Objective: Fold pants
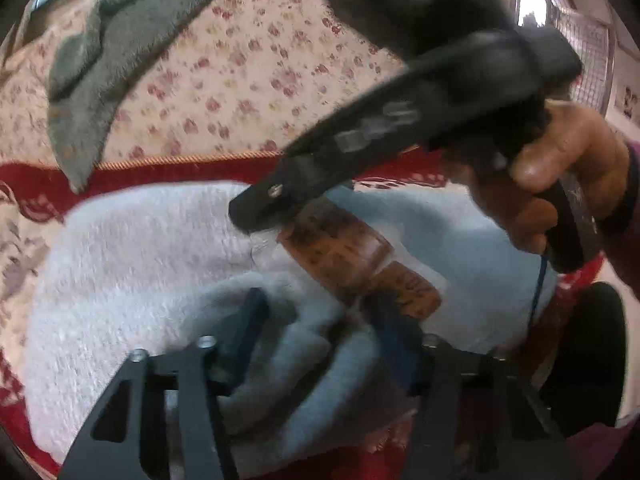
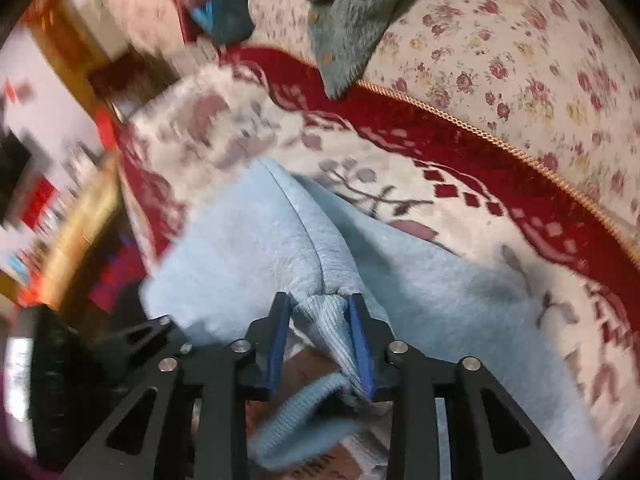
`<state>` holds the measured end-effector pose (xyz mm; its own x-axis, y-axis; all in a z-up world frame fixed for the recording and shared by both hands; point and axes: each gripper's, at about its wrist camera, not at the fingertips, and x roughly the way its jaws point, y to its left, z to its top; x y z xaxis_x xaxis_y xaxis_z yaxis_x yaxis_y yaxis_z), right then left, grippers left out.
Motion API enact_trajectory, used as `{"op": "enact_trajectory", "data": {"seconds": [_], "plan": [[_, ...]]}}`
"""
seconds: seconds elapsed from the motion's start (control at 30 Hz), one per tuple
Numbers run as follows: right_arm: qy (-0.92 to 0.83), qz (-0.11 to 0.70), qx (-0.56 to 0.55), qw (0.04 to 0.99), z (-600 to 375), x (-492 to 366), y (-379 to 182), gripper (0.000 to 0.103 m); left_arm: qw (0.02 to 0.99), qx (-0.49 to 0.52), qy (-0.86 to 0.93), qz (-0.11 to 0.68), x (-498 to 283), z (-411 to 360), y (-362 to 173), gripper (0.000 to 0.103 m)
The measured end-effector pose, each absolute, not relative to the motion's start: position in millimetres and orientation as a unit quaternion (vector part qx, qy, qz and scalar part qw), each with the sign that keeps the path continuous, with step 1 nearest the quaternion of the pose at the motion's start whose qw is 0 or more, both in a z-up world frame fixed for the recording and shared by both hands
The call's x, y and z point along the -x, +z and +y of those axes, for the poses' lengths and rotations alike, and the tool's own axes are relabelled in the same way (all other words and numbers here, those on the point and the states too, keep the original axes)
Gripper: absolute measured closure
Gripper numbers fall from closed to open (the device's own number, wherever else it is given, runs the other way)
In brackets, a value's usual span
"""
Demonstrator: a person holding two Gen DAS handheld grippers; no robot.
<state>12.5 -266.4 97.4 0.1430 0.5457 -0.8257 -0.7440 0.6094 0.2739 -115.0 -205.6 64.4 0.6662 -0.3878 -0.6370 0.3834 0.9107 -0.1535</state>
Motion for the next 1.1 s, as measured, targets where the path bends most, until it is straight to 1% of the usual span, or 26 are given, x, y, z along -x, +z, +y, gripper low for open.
{"op": "enact_trajectory", "data": {"seconds": [0.07,0.2,0.27,0.3,0.37,0.43,0.5,0.53,0.57,0.6,0.63,0.67,0.77,0.8,0.87,0.9,0.93,1.0,1.03,1.07,1.1], "plan": [[0.451,0.48,0.093,0.747,-278.0,-2.9,107.3,0.08,0.908,0.006,-0.23,0.349,119.7,-201.5,67.1,0.06],[0.453,0.475,0.079,0.75,-298.9,7.1,110.7,0.081,0.894,0.014,-0.264,0.362,124.2,-203.3,62.8,0.062],[0.448,0.482,0.056,0.751,-308.9,7.7,104.0,0.083,0.889,0.025,-0.279,0.363,126.2,-202.3,60.3,0.071],[0.447,0.485,0.041,0.75,-312.6,6.0,102.5,0.086,0.888,0.029,-0.28,0.362,126.4,-201.3,59.3,0.07],[0.432,0.486,0.018,0.76,-322.0,-0.8,93.9,0.086,0.889,0.016,-0.276,0.366,124.1,-203.7,54.7,0.066],[0.395,0.504,0.041,0.767,-319.7,-7.4,71.0,0.086,0.887,0.006,-0.274,0.373,120.5,-209.1,51.4,0.064],[0.39,0.511,0.005,0.766,-326.6,-11.4,62.8,0.085,0.889,-0.002,-0.27,0.371,122.7,-212.6,52.6,0.06],[0.392,0.51,-0.012,0.766,-331.7,-11.9,66.7,0.084,0.889,-0.001,-0.271,0.369,123.7,-212.2,53.1,0.058],[0.39,0.502,-0.019,0.772,-336.2,-10.2,73.9,0.084,0.888,0.004,-0.274,0.369,123.1,-210.7,52.9,0.052],[0.38,0.486,-0.014,0.787,-341.4,-4.4,87.1,0.084,0.886,0.014,-0.277,0.371,122.5,-208.8,53.2,0.05],[0.376,0.475,-0.009,0.796,-345.0,1.0,96.1,0.083,0.886,0.021,-0.278,0.372,122.3,-207.5,54.0,0.048],[0.383,0.461,-0.012,0.8,-348.4,8.3,106.0,0.08,0.886,0.024,-0.278,0.37,122.5,-206.9,54.9,0.047],[0.447,0.437,-0.024,0.78,-346.0,34.7,121.4,0.08,0.887,0.015,-0.278,0.369,124.4,-210.8,52.1,0.043],[0.455,0.441,-0.006,0.774,-339.8,42.5,117.8,0.081,0.887,0.01,-0.275,0.371,125.1,-212.3,50.0,0.043],[0.431,0.46,0.073,0.773,-325.1,52.4,96.9,0.081,0.887,-0.003,-0.273,0.371,129.4,-213.3,49.8,0.043],[0.399,0.477,0.114,0.775,-322.1,51.9,77.5,0.087,0.887,-0.006,-0.274,0.373,131.3,-212.4,50.9,0.043],[0.383,0.487,0.12,0.776,-324.5,49.8,65.4,0.087,0.886,-0.008,-0.271,0.375,132.7,-210.6,53.2,0.043],[0.371,0.506,0.057,0.777,-341.2,41.6,54.5,0.087,0.891,-0.013,-0.259,0.373,135.4,-205.0,59.8,0.038],[0.369,0.51,0.043,0.776,-346.6,39.6,56.7,0.087,0.893,-0.015,-0.254,0.371,135.4,-203.0,62.8,0.034],[0.368,0.507,0.036,0.779,-352.0,40.1,60.7,0.087,0.895,-0.015,-0.25,0.368,134.7,-200.5,66.7,0.033],[0.364,0.5,0.034,0.785,-357.6,42.0,66.2,0.083,0.898,-0.013,-0.246,0.364,133.1,-198.3,71.0,0.032]]}}
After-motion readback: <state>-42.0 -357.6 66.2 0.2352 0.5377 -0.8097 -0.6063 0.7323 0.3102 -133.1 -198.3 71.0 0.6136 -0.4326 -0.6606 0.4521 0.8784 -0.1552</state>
